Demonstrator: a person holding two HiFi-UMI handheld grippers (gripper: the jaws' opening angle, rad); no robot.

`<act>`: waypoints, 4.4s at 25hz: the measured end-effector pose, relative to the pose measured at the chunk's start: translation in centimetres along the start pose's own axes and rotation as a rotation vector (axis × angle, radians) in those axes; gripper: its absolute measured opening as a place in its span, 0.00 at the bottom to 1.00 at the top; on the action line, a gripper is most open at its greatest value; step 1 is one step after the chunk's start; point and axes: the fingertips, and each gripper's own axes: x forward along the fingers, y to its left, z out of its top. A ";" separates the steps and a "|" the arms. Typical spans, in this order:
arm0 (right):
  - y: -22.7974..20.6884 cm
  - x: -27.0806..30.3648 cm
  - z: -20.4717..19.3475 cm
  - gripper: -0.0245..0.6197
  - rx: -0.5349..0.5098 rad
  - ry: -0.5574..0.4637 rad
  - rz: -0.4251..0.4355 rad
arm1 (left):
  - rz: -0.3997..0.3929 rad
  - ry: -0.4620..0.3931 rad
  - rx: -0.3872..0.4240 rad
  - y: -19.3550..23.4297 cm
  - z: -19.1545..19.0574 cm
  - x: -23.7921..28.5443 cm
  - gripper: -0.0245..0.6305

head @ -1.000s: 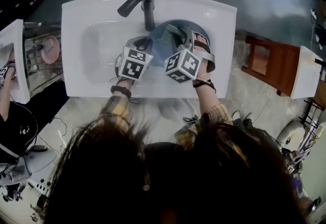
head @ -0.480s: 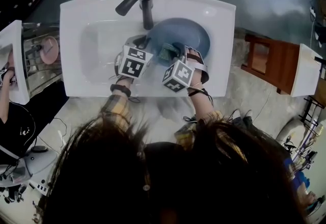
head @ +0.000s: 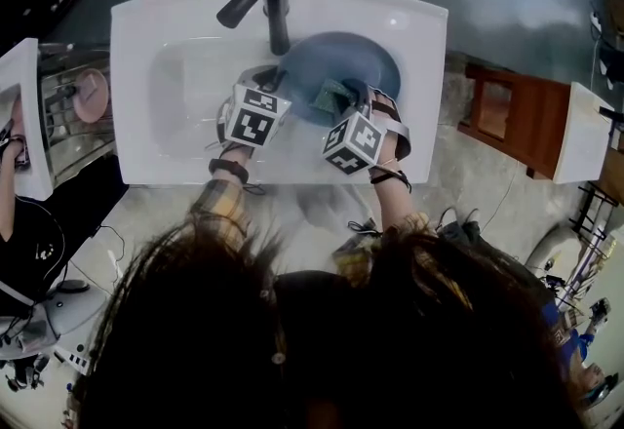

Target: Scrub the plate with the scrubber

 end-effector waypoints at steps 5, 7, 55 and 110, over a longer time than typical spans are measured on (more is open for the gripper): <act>-2.6 -0.3 0.1 0.21 -0.013 -0.003 -0.050 | 0.004 -0.003 -0.012 0.2 0.0 -0.1 0.09; -3.7 -0.6 0.5 0.21 -0.016 -0.008 -0.069 | 0.002 0.000 -0.014 0.3 0.0 -0.2 0.10; -4.2 -8.1 -0.9 0.20 0.190 -0.082 -0.196 | 0.076 -0.072 0.084 -1.9 0.6 -7.0 0.20; -12.6 -32.0 12.6 0.20 0.734 -1.026 0.071 | -0.159 -0.746 0.098 -11.9 20.6 -27.7 0.06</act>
